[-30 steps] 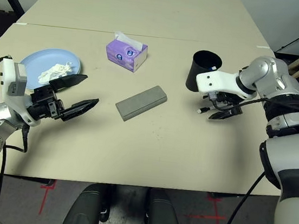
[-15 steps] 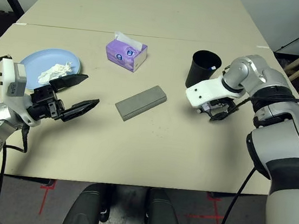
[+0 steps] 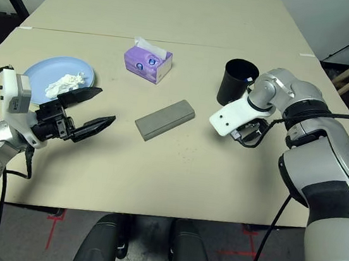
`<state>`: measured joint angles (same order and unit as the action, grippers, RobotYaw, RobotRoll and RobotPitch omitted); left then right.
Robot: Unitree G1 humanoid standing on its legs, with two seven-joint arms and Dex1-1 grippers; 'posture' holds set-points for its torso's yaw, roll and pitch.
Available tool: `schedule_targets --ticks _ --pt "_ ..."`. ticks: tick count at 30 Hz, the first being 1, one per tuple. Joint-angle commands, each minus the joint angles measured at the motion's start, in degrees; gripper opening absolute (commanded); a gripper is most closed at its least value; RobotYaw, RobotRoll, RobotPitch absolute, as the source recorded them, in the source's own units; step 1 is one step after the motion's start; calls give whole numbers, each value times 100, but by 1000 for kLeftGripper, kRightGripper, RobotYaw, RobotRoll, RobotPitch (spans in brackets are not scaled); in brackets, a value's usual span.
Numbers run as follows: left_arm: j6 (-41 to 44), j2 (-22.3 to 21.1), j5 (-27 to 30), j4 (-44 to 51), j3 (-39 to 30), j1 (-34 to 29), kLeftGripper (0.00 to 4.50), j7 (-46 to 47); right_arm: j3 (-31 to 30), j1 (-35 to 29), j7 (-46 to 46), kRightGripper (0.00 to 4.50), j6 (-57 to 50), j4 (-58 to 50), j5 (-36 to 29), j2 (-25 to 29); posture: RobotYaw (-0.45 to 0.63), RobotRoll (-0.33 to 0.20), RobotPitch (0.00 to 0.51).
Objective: Organize and tidy the items on the table.
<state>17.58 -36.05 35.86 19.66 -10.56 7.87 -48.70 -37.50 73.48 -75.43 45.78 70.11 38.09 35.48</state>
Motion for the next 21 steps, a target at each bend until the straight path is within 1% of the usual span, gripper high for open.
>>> schedule_targets --ticks 1,3,5,8,12,13,20,21 --pt "46 -2 -3 112 5 -88 4500 8 -5 -98 -158 4255 75 56 -29 33 193 0 158" --pt "46 -6 -8 106 8 -81 4500 4 -2 -123 -264 3769 142 34 -53 64 193 0 158" --pt "47 -11 -8 104 7 -75 4500 0 22 -135 -352 3103 176 14 -98 89 193 0 158" --pt "40 -14 -20 83 11 -69 4500 -8 44 -134 -390 1884 169 8 -131 125 189 0 158" --pt "39 -16 -26 52 20 -37 4500 -16 74 -138 -424 363 129 11 -186 178 183 0 157" --pt "38 -15 -27 44 22 -28 4500 -18 88 -142 -463 198 124 7 -214 194 183 0 157" --pt "32 -5 -35 -11 56 38 4500 -40 213 -184 -618 196 20 -56 -406 319 173 0 157" --pt "32 -6 -38 -16 58 43 4500 -42 312 -188 -734 196 -51 -74 -540 308 173 0 157"
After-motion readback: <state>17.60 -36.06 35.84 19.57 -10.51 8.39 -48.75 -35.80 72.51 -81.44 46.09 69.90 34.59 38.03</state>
